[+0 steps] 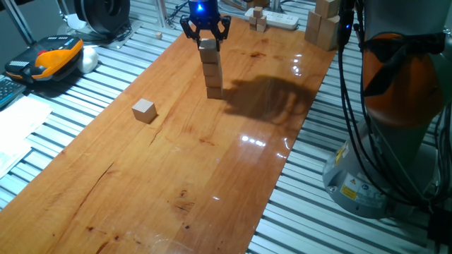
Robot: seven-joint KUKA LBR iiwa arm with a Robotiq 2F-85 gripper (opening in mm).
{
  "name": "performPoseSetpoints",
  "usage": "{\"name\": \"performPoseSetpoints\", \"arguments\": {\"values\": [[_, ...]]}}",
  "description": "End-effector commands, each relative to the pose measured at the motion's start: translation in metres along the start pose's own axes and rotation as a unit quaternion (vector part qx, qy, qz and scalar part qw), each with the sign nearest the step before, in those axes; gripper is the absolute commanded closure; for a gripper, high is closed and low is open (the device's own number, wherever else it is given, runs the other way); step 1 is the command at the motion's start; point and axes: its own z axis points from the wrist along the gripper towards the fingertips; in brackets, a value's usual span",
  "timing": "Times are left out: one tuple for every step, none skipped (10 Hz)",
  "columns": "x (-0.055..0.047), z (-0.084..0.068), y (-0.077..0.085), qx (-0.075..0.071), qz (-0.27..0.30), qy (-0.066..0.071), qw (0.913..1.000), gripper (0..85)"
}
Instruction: Stack the blocks in a vertical line of five
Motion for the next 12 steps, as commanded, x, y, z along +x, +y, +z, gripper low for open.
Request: {"name": "performPoseSetpoints", "arguments": {"values": [[0.0000, 0.0000, 0.0000, -0.001, -0.002, 0.001, 1.0000, 85.0], [0.0000, 0.0000, 0.0001, -0.004, -0.003, 0.003, 1.0000, 85.0], [0.0003, 0.0001, 0.0002, -0.004, -0.001, 0.004, 1.0000, 85.0], [0.0005, 0.0002, 0.0004, -0.004, -0.001, 0.004, 1.0000, 85.0], [0.0007, 0.0003, 0.0005, -0.004, 0.000, 0.004, 1.0000, 85.0], [0.0008, 0.0004, 0.0006, -0.004, -0.003, 0.005, 1.0000, 85.0], [0.0007, 0.0003, 0.0005, -0.008, -0.006, 0.008, 0.9999, 85.0], [0.0007, 0.0003, 0.0005, -0.009, -0.009, 0.009, 0.9999, 68.0], [0.0003, 0.0003, 0.0005, -0.009, -0.013, 0.009, 0.9998, 68.0], [0.0001, 0.0003, 0.0004, -0.010, -0.015, 0.010, 0.9998, 68.0], [0.0002, 0.0003, 0.0005, -0.010, -0.015, 0.010, 0.9998, 51.0], [0.0005, 0.0004, 0.0006, -0.010, -0.015, 0.010, 0.9998, 51.0]]}}
